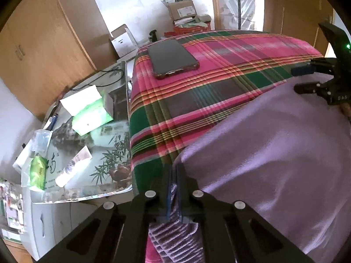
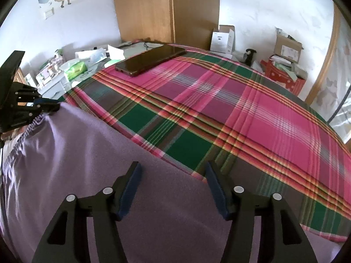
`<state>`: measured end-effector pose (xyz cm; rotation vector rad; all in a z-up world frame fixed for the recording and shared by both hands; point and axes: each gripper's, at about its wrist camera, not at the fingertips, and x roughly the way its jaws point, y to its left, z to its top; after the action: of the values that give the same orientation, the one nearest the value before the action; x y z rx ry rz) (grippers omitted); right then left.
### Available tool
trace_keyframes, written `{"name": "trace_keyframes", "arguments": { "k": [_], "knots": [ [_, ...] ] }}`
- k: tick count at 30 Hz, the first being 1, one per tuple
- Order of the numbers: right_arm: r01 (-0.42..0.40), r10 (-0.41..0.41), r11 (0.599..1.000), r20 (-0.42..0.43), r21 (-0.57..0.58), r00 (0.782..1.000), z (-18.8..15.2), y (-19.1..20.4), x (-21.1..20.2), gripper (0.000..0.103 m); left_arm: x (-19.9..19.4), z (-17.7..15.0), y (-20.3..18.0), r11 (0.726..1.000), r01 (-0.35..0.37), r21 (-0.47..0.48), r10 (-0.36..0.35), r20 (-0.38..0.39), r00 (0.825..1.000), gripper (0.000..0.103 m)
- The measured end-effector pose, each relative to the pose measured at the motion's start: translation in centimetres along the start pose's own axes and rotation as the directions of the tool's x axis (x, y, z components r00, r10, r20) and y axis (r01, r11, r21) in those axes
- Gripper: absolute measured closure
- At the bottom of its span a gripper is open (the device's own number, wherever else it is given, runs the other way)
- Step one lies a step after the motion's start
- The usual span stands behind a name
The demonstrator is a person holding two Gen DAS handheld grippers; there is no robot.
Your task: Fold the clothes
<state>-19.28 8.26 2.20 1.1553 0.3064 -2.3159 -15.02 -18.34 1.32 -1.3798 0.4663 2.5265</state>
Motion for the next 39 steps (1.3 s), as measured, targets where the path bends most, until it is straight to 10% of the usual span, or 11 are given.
{"name": "trace_keyframes", "arguments": {
  "k": [13, 39],
  "knots": [
    [-0.052, 0.051, 0.998, -0.014, -0.039, 0.999, -0.1, 1.7, -0.3, 0.096, -0.9, -0.2, 0.3, 0.999, -0.009, -0.041, 0.011, 0.037, 0.999, 0.101],
    [0.041, -0.033, 0.998, 0.155, -0.049, 0.987, -3.0, 7.5, -11.8, 0.099, -9.0, -1.9, -1.6, 0.997, -0.071, -0.038, 0.076, 0.157, 0.985, 0.101]
  ]
}}
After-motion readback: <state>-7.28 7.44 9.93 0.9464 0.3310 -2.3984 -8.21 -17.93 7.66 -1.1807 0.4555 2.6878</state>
